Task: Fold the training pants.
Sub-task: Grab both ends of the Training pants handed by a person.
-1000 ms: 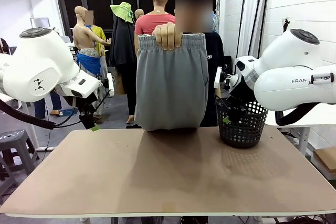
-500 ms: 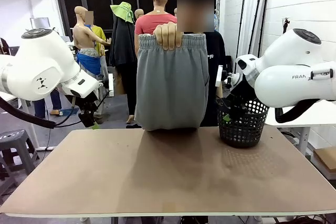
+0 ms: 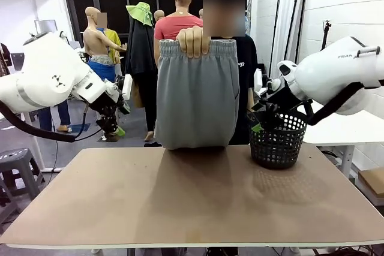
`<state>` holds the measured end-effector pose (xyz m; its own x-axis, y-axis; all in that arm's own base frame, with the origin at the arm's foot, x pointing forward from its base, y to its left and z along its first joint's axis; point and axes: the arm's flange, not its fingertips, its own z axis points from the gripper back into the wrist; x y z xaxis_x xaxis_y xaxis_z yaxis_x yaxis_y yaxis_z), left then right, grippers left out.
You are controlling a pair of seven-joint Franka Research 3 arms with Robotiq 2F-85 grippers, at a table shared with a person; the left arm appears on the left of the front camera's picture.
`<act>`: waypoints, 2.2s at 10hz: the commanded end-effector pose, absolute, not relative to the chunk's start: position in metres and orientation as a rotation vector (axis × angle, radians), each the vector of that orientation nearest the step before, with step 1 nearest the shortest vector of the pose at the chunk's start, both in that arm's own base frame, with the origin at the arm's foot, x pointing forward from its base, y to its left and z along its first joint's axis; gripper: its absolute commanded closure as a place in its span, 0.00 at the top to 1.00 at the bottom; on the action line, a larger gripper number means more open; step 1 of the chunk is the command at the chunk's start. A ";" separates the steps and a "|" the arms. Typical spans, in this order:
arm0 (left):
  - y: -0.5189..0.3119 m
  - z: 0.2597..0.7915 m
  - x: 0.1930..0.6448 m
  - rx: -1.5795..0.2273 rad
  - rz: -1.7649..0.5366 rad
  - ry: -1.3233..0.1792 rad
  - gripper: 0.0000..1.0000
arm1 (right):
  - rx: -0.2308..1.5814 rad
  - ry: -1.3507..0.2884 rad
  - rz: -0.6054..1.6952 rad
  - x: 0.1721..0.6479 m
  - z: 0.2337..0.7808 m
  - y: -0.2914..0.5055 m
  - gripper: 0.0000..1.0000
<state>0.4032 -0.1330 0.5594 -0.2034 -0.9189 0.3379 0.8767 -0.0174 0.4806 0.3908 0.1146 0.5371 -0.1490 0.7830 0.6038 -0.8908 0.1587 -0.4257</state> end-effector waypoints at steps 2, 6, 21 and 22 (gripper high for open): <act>-0.140 0.551 0.421 -0.052 -1.691 -0.806 1.00 | 0.295 -0.989 1.465 0.411 0.529 0.122 1.00; -0.143 0.554 0.411 -0.030 -1.674 -0.801 1.00 | 0.287 -0.998 1.441 0.402 0.536 0.121 1.00; -0.181 0.551 0.447 -0.408 -1.786 -1.112 1.00 | 0.550 -1.075 1.496 0.407 0.535 0.133 1.00; -0.184 0.549 0.447 -0.427 -1.772 -1.136 1.00 | 0.537 -1.102 1.495 0.406 0.535 0.134 1.00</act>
